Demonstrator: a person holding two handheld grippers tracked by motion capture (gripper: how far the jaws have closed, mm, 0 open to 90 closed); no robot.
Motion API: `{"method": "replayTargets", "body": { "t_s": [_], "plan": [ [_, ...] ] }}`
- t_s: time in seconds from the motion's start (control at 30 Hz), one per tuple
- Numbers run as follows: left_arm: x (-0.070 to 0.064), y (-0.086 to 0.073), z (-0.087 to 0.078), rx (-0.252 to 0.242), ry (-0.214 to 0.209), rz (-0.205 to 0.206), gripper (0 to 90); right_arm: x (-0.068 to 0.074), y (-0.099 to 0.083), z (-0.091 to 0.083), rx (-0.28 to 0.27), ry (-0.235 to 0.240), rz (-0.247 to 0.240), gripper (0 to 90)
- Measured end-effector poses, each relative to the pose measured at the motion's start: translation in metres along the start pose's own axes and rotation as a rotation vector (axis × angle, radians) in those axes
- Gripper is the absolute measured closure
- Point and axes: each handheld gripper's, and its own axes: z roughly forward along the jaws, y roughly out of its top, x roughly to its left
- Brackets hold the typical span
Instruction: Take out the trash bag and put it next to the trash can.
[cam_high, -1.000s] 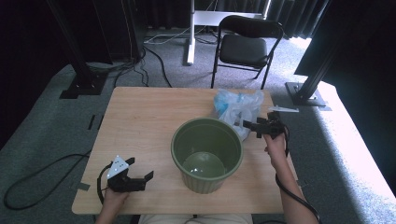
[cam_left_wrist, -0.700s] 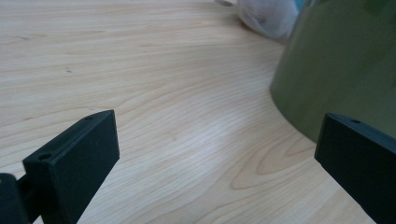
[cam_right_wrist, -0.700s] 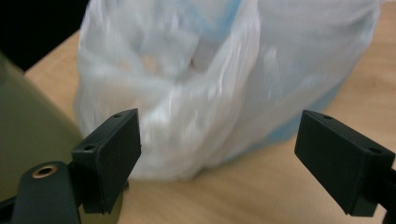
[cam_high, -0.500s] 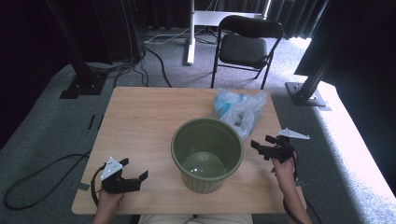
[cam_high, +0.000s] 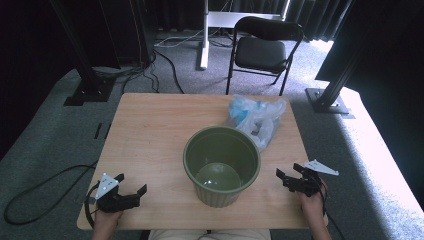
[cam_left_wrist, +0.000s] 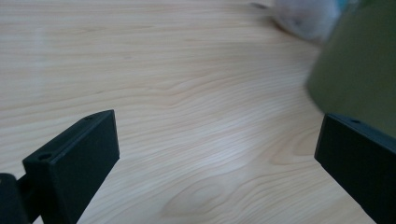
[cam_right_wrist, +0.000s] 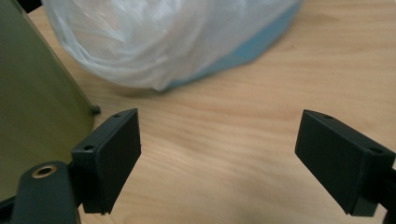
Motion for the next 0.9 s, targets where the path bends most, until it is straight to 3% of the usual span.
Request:
{"method": "replayTargets", "body": {
  "t_s": [0.2,0.37,0.4,0.6,0.8,0.9],
  "plan": [
    [0.008,-0.007,-0.010,0.006,0.043,-0.007,0.2,-0.009,-0.024,-0.014,0.012,-0.046,0.020,13.9],
    [0.015,-0.014,-0.019,0.006,0.082,-0.008,0.2,-0.015,-0.036,-0.025,-0.001,-0.051,0.038,13.9],
    [0.021,-0.017,-0.026,0.001,0.125,-0.017,0.2,-0.016,-0.038,-0.028,-0.004,-0.055,0.044,13.9],
    [0.036,-0.026,-0.047,-0.008,0.213,-0.055,0.2,-0.026,-0.051,-0.049,0.001,-0.113,0.064,13.9],
    [0.047,-0.038,-0.061,-0.005,0.279,-0.092,0.2,-0.033,-0.066,-0.063,0.016,-0.141,0.051,13.9],
    [0.051,-0.042,-0.064,-0.004,0.286,-0.107,0.2,-0.036,-0.075,-0.071,0.017,-0.151,0.070,13.9]
  ]
}}
